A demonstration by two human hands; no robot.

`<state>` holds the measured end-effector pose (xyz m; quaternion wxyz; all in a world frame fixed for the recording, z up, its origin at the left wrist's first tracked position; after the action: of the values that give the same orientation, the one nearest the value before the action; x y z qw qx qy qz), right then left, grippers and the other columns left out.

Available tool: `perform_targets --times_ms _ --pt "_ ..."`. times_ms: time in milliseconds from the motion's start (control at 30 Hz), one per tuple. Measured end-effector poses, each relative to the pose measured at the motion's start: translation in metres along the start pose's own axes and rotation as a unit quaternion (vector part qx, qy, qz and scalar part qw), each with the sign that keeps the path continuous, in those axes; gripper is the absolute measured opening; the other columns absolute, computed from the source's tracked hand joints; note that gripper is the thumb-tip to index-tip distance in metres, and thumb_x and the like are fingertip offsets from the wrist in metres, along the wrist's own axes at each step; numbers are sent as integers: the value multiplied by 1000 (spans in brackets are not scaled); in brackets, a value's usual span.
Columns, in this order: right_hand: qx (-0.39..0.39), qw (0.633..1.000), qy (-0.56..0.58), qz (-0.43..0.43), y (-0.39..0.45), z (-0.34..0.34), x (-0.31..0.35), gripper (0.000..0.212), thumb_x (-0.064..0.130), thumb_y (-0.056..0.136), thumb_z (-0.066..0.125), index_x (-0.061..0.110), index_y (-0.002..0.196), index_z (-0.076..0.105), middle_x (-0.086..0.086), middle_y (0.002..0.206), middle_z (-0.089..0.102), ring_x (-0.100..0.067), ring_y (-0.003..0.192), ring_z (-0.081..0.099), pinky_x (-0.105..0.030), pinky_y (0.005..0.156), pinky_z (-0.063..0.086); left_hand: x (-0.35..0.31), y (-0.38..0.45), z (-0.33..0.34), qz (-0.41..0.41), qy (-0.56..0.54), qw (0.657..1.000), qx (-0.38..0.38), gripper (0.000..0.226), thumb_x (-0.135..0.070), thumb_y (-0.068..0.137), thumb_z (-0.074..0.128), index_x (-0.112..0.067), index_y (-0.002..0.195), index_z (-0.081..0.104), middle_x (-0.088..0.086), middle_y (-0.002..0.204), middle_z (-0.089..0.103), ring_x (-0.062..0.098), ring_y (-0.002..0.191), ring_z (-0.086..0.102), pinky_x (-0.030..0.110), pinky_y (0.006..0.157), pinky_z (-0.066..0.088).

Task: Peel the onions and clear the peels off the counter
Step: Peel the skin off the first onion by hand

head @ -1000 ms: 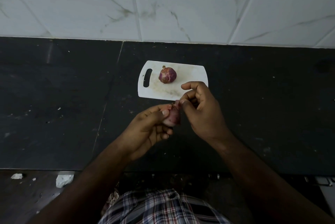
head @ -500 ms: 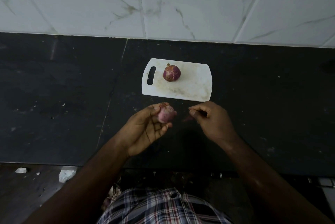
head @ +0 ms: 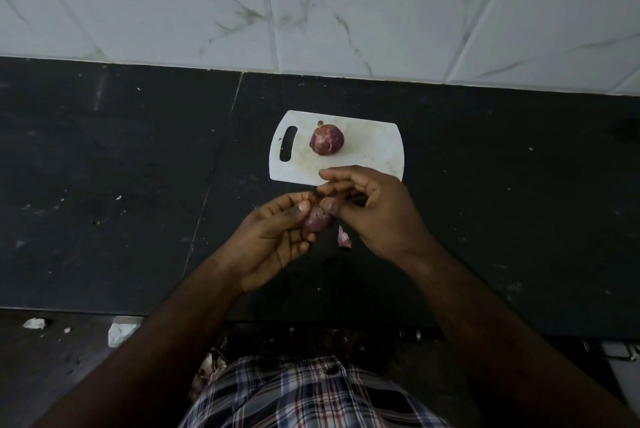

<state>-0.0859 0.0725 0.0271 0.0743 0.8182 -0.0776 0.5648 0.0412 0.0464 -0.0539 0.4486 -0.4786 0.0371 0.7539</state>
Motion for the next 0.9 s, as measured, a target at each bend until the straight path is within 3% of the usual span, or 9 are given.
perform_targets --times_ms 367,600,700,833,900 --pt "-60 998 -3 -1 -4 -5 -2 29 3 89 66 19 114 69 6 88 71 -7 88 69 -29 82 59 3 0 2 12 24 1000 7 45 -24 90 64 -4 131 62 14 96 68 13 67 60 21 60 54" --pt "-87 993 -79 4 -4 -18 -16 24 5 91 64 19 110 70 14 90 69 0 82 68 -17 74 57 7 -4 10 8 -1 999 44 49 -27 88 72 -4 130 62 13 93 67 11 64 59 21 58 53" --pt "-90 988 -126 25 -3 -37 -35 24 1 90 65 16 108 73 13 93 72 9 86 66 -17 83 55 2 -8 8 10 -23 998 52 55 -30 82 79 -6 130 63 22 108 64 12 65 61 21 59 55" --pt "-30 979 -200 36 -7 -39 -48 25 3 92 63 18 108 75 5 113 71 -5 100 65 -27 92 54 4 -9 0 -9 -33 999 36 50 -23 89 63 -5 136 57 31 127 55 16 72 63 23 63 55" --pt "22 972 -228 55 -9 -31 -53 32 2 92 62 21 114 74 3 134 61 -12 120 58 -30 104 48 7 -8 -2 -12 -35 999 29 48 -22 89 63 -8 135 59 27 124 60 17 74 63 23 64 56"
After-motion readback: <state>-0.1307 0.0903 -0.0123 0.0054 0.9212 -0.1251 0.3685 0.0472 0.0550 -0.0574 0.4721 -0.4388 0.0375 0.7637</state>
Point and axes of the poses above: each hand's wrist, its own y-axis towards the middle knuckle, its own z-axis out of the palm, x = y × z, the point moved 10 cm from there along y, towards the middle knuckle
